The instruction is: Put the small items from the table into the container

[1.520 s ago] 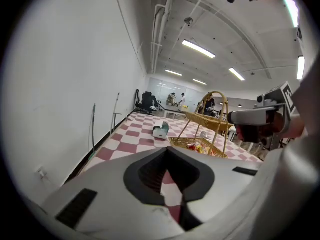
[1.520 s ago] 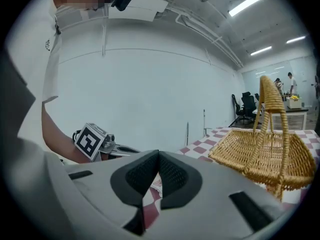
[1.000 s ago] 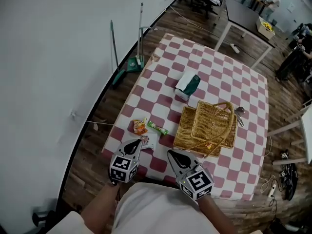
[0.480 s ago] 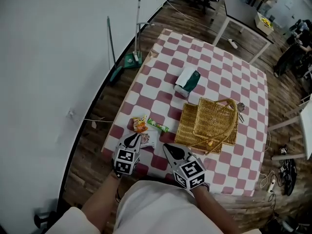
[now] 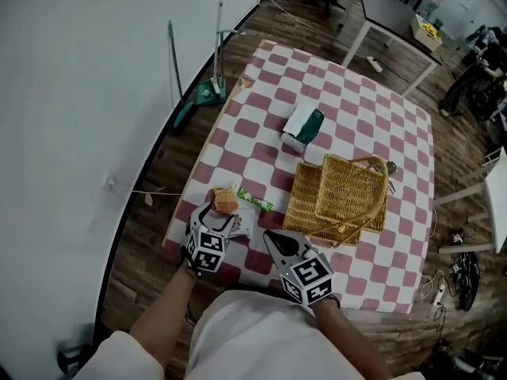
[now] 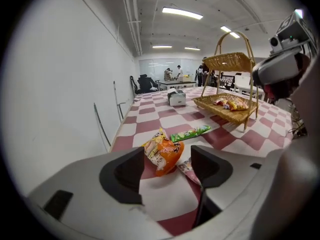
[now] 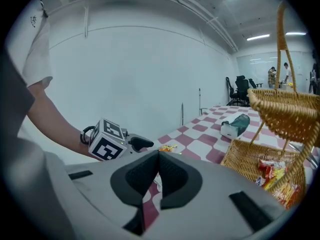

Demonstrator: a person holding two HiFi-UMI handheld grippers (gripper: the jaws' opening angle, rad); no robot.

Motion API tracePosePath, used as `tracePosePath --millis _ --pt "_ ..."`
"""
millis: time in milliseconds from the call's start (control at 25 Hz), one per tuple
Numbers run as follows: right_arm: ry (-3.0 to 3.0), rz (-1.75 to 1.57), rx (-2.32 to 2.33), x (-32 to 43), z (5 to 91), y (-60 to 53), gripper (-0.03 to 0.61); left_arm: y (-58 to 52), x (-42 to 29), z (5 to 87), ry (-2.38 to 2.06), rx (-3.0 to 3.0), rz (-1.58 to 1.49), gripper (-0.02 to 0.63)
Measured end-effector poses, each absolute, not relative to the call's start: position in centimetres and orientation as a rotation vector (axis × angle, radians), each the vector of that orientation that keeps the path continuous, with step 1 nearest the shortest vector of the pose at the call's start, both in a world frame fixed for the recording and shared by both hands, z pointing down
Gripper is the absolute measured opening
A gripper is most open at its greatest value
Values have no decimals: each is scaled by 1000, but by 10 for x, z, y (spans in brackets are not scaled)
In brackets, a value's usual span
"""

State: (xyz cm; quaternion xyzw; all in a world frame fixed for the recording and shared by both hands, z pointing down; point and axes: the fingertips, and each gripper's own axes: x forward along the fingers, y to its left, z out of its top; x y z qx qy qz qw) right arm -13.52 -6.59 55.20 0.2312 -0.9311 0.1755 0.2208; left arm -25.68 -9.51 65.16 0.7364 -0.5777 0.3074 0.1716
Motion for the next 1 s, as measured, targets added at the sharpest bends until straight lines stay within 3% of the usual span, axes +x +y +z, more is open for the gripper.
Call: tracePosePath --millis 680,1000 --pt "-2550 515 742 -114 553 -77 7 -122 -251 683 -1548 2152 1154 313" --pt "-2555 523 747 -115 552 -79 8 -122 -253 682 -1496 2137 1051 234"
